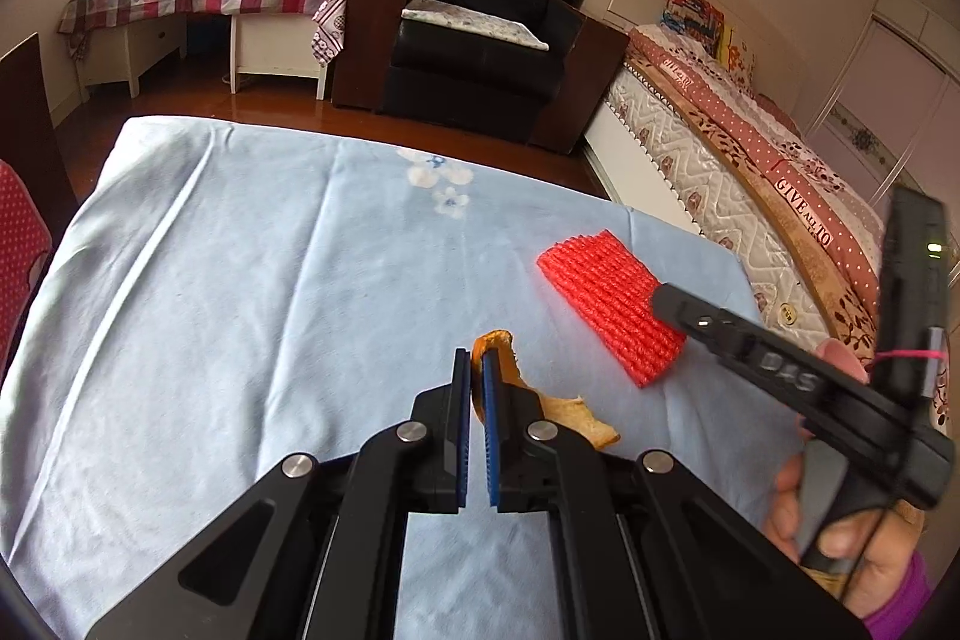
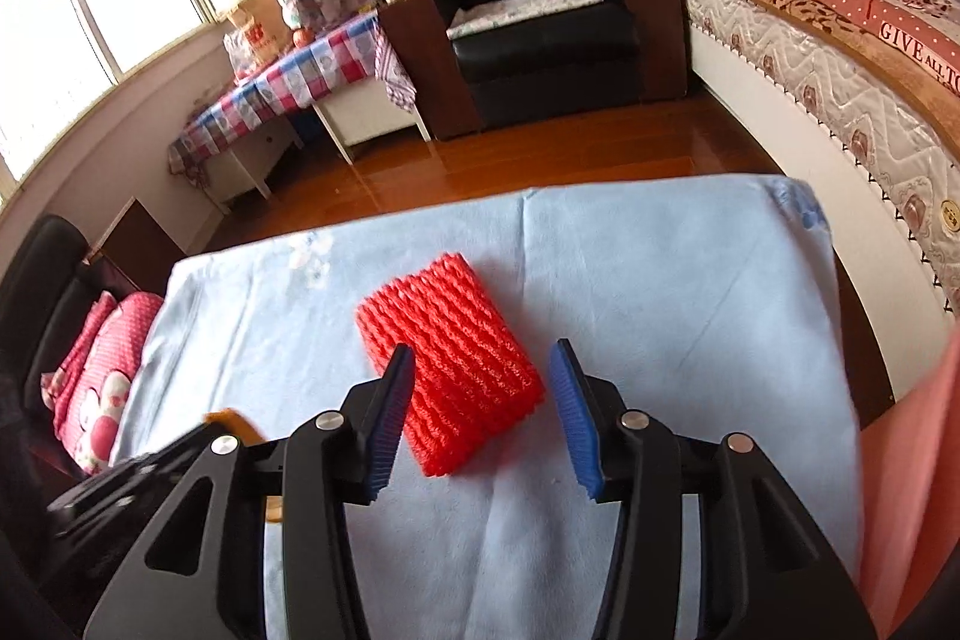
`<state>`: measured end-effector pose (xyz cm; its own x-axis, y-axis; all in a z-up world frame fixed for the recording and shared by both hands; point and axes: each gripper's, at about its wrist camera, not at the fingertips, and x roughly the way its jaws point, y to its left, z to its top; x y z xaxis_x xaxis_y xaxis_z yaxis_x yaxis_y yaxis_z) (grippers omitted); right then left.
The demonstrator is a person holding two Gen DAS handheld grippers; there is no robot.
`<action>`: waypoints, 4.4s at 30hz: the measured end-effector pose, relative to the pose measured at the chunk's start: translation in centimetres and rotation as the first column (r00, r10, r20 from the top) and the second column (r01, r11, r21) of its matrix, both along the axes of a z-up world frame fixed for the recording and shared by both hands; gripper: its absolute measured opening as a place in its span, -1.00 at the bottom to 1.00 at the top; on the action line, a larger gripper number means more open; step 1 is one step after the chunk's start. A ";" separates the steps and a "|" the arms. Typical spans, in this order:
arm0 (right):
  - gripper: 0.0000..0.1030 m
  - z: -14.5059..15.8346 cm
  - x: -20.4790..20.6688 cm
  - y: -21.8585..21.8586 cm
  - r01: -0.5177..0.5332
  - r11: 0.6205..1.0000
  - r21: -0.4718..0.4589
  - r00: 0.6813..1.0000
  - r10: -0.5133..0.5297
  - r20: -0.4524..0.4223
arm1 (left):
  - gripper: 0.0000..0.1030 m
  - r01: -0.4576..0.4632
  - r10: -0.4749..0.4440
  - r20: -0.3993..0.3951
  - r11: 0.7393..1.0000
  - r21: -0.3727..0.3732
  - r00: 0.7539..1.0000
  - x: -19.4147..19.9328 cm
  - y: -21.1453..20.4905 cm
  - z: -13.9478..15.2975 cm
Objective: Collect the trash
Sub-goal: 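Grasp the remaining orange peel with the left tool while the right tool grasps the red mesh sleeve, then carry the orange peel and red sleeve over the pink basin with both tools, then open both tools to drop the peel and red sleeve into the basin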
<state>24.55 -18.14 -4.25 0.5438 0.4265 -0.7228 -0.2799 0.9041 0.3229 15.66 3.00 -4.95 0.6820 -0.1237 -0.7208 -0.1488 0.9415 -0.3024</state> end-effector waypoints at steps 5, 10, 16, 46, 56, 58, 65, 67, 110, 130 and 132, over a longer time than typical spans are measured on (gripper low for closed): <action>-0.10 -0.6 -0.5 0.8 -0.019 1.000 -0.013 1.000 0.019 -0.015 | -0.94 -0.003 0.003 0.001 1.000 0.001 1.000 -0.8 0.3 0.3; -0.68 -0.3 -1.8 1.1 -0.035 0.999 -0.028 0.999 0.035 -0.002 | -0.94 -0.008 0.008 0.005 1.000 -0.001 1.000 -1.9 0.4 0.6; -0.74 1.3 -4.9 0.2 -0.039 0.999 0.005 0.998 0.039 0.038 | -0.94 -0.012 0.012 0.015 1.000 0.004 1.000 -3.6 0.2 1.3; -0.74 5.3 -19.9 -8.7 0.048 0.997 0.056 0.991 -0.054 0.125 | -0.94 0.085 -0.094 0.092 0.992 0.097 0.991 -12.4 -8.5 6.2; -0.74 5.8 -21.5 -11.2 0.091 0.994 0.067 0.985 -0.100 0.141 | -0.94 0.127 -0.138 0.082 0.983 0.131 0.987 -12.9 -11.4 6.1; -0.74 5.8 -21.7 -11.7 0.101 0.992 0.072 0.984 -0.110 0.141 | -0.94 0.137 -0.149 0.079 0.981 0.136 0.986 -13.0 -12.0 6.0; -0.74 5.7 -22.2 -13.6 0.139 0.987 0.081 0.978 -0.150 0.145 | -0.94 0.167 -0.179 0.070 0.974 0.151 0.981 -13.0 -13.8 5.7; -0.74 5.8 -22.3 -13.9 0.149 0.986 0.080 0.976 -0.160 0.151 | -0.94 0.175 -0.187 0.068 0.973 0.154 0.980 -12.9 -14.1 5.7; -0.74 5.7 -19.0 -25.5 0.460 0.886 0.065 0.867 -0.464 0.183 | -0.94 0.392 -0.409 0.140 0.910 0.134 0.902 -5.6 -26.5 7.6; -0.74 3.8 -18.2 -28.0 0.508 0.861 0.031 0.849 -0.507 0.149 | -0.93 0.495 -0.507 0.060 0.857 0.144 0.860 -3.2 -33.3 4.0; -0.74 3.6 -18.1 -28.2 0.508 0.861 0.031 0.849 -0.507 0.147 | -0.93 0.496 -0.507 0.051 0.856 0.145 0.860 -3.0 -33.5 3.7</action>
<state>6.43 -46.31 -0.63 0.7814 0.0564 -0.6215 0.1761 0.9355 0.3062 12.63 -30.54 -1.28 0.6096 -0.3802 -0.6955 0.3746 0.9115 -0.1699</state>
